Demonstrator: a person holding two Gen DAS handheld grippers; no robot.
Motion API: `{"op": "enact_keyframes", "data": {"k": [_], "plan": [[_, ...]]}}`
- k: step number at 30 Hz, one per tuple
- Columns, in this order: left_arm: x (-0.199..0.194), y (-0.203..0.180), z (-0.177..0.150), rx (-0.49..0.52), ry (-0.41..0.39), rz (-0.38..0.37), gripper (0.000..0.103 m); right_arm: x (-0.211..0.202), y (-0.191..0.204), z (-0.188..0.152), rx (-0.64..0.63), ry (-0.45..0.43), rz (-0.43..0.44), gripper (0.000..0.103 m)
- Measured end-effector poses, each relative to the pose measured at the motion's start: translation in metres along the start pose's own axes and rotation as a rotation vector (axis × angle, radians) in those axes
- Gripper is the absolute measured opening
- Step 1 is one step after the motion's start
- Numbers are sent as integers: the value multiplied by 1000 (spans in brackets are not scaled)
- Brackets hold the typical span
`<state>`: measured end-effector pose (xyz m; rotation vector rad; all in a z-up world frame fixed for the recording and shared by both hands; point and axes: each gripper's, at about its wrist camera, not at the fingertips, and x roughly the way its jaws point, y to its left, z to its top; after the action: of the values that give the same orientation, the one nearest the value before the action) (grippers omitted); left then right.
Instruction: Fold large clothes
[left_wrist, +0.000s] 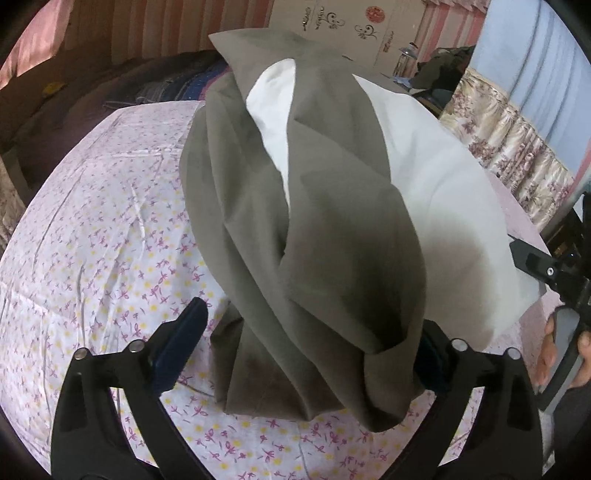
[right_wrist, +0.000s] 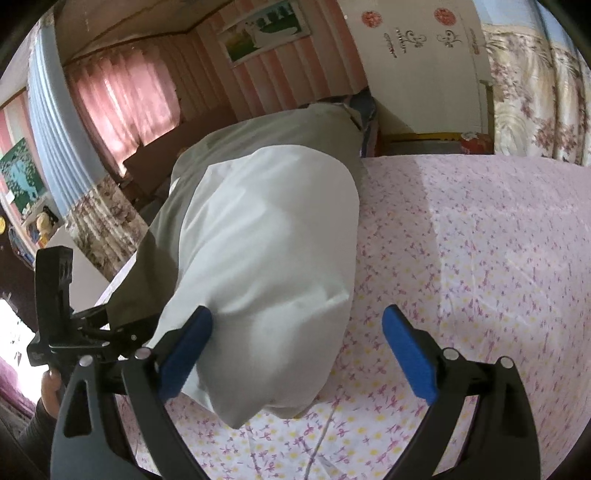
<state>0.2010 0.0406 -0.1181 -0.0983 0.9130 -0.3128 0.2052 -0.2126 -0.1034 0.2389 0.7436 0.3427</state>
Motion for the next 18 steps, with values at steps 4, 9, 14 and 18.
{"op": "enact_keyframes", "data": {"k": [4, 9, 14, 18], "plan": [[-1, -6, 0, 36, -1, 7, 88, 1, 5, 12, -62, 19, -8, 94], [-1, -9, -1, 45, -10, 5, 85, -35, 3, 29, -79, -134, -35, 94], [-5, -19, -1, 93, -24, 27, 70, -25, -8, 22, -26, -104, -9, 94], [-7, -25, -1, 121, -33, 54, 68, -21, -5, 5, -6, -61, 41, 94]]}}
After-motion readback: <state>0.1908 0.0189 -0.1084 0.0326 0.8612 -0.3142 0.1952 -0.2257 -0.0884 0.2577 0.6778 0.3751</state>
